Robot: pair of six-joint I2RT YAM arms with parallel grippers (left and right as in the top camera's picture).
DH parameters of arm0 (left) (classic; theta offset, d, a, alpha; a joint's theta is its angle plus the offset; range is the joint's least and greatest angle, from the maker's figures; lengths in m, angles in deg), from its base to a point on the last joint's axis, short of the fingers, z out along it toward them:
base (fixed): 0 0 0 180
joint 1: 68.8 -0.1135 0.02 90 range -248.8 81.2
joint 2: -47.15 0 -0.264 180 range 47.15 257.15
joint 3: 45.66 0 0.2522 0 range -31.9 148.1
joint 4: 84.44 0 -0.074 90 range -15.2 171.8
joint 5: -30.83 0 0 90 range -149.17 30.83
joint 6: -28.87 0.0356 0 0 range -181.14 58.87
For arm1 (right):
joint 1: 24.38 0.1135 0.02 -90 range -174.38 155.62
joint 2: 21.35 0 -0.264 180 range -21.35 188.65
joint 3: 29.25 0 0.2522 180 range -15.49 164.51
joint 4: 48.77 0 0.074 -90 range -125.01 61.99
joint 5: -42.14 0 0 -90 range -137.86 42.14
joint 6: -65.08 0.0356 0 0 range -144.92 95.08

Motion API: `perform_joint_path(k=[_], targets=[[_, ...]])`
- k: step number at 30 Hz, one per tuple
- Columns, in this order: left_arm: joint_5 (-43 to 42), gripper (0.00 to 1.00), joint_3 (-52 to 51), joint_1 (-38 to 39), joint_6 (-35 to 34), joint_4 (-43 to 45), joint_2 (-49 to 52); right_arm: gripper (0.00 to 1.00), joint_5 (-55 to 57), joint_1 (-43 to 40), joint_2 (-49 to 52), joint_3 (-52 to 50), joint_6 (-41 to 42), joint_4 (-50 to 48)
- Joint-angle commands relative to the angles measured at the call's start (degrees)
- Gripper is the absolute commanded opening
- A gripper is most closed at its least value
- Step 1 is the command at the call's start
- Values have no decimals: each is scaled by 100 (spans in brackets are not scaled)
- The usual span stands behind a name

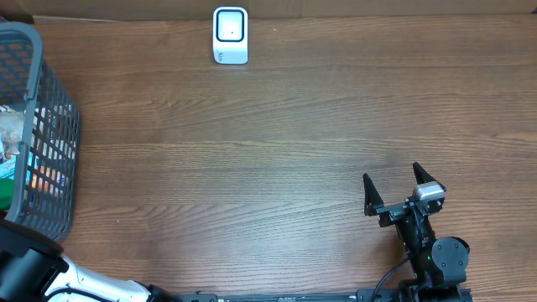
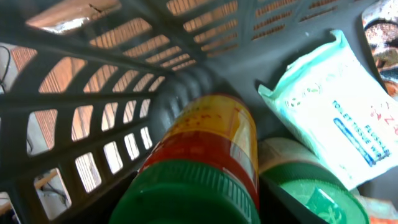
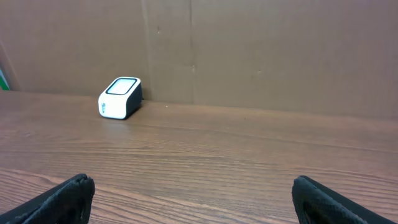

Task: Scan the item barcode
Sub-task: 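Grasp the red-and-yellow sauce bottle in the basket with the left gripper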

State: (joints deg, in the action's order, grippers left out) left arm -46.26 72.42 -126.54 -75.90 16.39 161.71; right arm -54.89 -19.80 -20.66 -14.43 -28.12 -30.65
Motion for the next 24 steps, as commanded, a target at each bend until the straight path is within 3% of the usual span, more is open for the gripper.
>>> perform_joint_path(k=[1, 5, 9, 12, 13, 14, 16, 20, 24], targets=[[-96, 54, 378, 79, 20, -98, -149, 100, 55, -15, -52, -59, 15, -24], [-131, 50, 769, 175, 17, -236, -348, 100, 57, -15, -52, -59, 15, -24], [-251, 38, 1130, 278, 20, -319, -568, 100, 55, -15, -52, -59, 15, -24], [-280, 41, 1228, 326, 22, -356, -699, 100, 57, -15, -52, -59, 15, -24], [-258, 55, 1228, 330, 22, -452, -730, 100, 55, -15, -52, -59, 15, -24], [-223, 57, 1222, 328, 22, -511, -726, 100, 57, -15, -52, -59, 15, -24], [-199, 57, 1209, 317, 22, -601, -704, 100, 55, -15, -52, -59, 15, -24], [-205, 45, 1211, 313, 20, -664, -710, 100, 55, -15, -52, -59, 15, -24], [-205, 47, 1209, 313, 20, -678, -710, 100, 55, -15, -52, -59, 15, -24]])
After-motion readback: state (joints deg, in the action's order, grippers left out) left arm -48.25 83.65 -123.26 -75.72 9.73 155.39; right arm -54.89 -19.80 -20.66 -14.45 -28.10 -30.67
